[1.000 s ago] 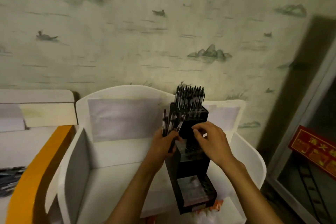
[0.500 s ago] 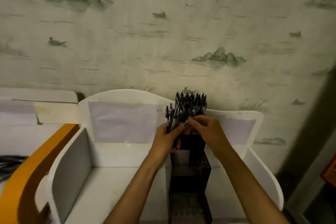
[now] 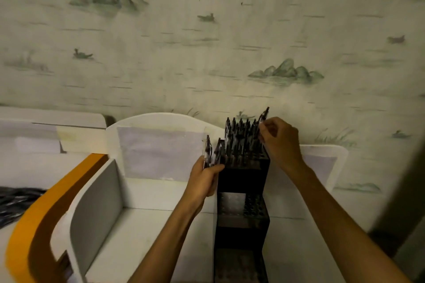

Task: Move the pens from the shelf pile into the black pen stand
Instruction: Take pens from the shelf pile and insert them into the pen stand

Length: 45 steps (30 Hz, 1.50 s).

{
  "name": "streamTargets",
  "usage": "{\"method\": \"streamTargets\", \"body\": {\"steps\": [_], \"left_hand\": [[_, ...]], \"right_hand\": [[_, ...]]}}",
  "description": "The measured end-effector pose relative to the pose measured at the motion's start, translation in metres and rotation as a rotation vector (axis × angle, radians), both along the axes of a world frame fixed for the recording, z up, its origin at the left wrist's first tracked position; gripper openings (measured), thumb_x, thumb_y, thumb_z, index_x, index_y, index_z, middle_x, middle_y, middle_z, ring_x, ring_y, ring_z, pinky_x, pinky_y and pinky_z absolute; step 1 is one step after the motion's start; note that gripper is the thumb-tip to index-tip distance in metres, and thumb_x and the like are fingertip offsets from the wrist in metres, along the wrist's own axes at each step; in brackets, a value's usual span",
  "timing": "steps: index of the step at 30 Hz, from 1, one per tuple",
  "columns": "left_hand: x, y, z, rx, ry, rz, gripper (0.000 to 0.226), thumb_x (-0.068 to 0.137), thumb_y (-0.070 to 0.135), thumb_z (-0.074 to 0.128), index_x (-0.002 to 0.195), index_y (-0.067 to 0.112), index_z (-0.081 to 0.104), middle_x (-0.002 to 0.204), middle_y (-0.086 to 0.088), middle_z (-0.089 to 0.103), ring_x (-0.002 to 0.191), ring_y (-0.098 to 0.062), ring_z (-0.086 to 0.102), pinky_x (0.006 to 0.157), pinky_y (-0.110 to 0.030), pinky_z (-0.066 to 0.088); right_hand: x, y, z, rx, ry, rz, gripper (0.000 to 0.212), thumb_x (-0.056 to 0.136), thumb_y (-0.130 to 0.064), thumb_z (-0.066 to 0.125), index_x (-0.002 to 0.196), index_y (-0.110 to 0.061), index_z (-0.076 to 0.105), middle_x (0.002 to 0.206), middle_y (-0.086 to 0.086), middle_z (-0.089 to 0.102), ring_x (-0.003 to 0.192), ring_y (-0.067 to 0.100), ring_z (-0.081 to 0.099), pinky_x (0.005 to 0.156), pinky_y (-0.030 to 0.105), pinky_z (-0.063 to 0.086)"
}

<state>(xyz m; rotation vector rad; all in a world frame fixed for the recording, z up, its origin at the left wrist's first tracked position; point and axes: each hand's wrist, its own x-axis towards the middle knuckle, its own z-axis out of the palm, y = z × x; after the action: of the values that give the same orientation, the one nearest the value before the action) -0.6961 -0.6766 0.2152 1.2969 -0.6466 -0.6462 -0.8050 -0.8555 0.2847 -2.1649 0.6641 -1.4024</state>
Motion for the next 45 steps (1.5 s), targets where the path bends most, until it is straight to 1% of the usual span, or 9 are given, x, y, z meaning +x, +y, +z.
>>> {"method": "streamTargets", "body": {"steps": [4,10,20,27,30,34,39,42,45], "left_hand": [[0.005,0.0,-0.001,0.013,0.011,0.001,0.015,0.095,0.003,0.051,0.091,0.012,0.04,0.059,-0.002,0.039,0.043,-0.012,0.028,0.044,-0.024,0.018],[0.001,0.003,0.008,-0.092,-0.104,0.023,0.02,0.104,0.016,0.049,0.088,0.003,0.052,0.053,0.001,0.043,0.042,-0.011,0.032,0.042,-0.022,0.025],[0.0,0.004,0.014,-0.121,-0.128,0.099,0.019,0.102,0.026,0.054,0.099,0.007,0.056,0.063,0.002,0.058,0.044,-0.01,0.033,0.041,-0.02,0.026],[0.003,0.001,0.011,-0.074,-0.067,0.069,0.023,0.101,0.019,0.054,0.1,-0.004,0.058,0.048,0.008,0.051,0.042,-0.01,0.031,0.04,-0.021,0.025],[0.002,-0.001,0.009,-0.088,-0.07,0.062,0.028,0.1,0.022,0.057,0.091,-0.003,0.064,0.057,-0.007,0.054,0.044,-0.015,0.034,0.041,-0.022,0.026],[0.002,-0.004,0.008,-0.123,-0.091,0.062,0.03,0.099,0.026,0.059,0.08,0.004,0.067,0.069,-0.02,0.054,0.043,-0.017,0.037,0.042,-0.023,0.027],[-0.001,-0.011,0.008,-0.135,-0.146,0.029,0.03,0.099,0.029,0.059,0.091,0.001,0.067,0.065,-0.006,0.062,0.043,-0.014,0.041,0.043,-0.023,0.032],[-0.004,-0.016,0.008,-0.126,-0.188,0.002,0.022,0.101,0.027,0.056,0.1,0.01,0.069,0.081,-0.011,0.07,0.044,-0.012,0.045,0.043,-0.021,0.036],[-0.005,-0.02,0.007,-0.098,-0.199,-0.014,0.023,0.102,0.028,0.054,0.101,0.009,0.068,0.075,-0.006,0.069,0.042,-0.011,0.045,0.042,-0.02,0.036]], "right_hand": [[0.005,-0.002,-0.007,-0.07,0.034,0.021,0.012,0.094,-0.023,0.064,0.095,-0.011,0.069,0.076,-0.002,0.069,0.068,0.009,0.066,0.065,0.014,0.051],[0.004,-0.007,-0.007,-0.078,0.059,0.017,0.014,0.093,-0.021,0.065,0.098,-0.009,0.07,0.079,0.001,0.071,0.069,0.011,0.067,0.068,0.018,0.054],[0.01,-0.004,-0.027,-0.069,0.248,0.038,0.014,0.091,-0.019,0.068,0.097,-0.009,0.073,0.085,0.002,0.072,0.07,0.01,0.063,0.065,0.008,0.044],[0.007,-0.003,-0.036,-0.068,0.258,0.013,0.018,0.091,-0.024,0.069,0.098,-0.009,0.075,0.088,0.006,0.074,0.072,0.014,0.064,0.07,0.023,0.049],[0.002,-0.003,-0.033,-0.053,0.274,-0.024,0.019,0.089,-0.029,0.07,0.091,-0.011,0.076,0.081,0.003,0.074,0.068,0.012,0.065,0.071,0.027,0.054],[-0.003,0.003,-0.025,0.098,0.185,0.065,0.013,0.086,-0.027,0.073,0.081,-0.015,0.077,0.07,-0.007,0.072,0.064,0.005,0.068,0.07,0.026,0.059],[0.001,0.025,-0.011,0.366,0.196,0.385,0.011,0.088,-0.03,0.069,0.091,-0.021,0.075,0.082,-0.005,0.075,0.076,0.012,0.071,0.076,0.028,0.058],[0.003,0.032,-0.013,0.377,0.218,0.39,0.012,0.087,-0.033,0.07,0.091,-0.023,0.074,0.081,-0.005,0.074,0.07,0.005,0.067,0.066,0.02,0.053],[0.005,0.031,-0.017,0.405,0.184,0.381,0.013,0.088,-0.031,0.07,0.091,-0.019,0.074,0.081,-0.004,0.073,0.071,0.006,0.066,0.064,0.017,0.052]]}}
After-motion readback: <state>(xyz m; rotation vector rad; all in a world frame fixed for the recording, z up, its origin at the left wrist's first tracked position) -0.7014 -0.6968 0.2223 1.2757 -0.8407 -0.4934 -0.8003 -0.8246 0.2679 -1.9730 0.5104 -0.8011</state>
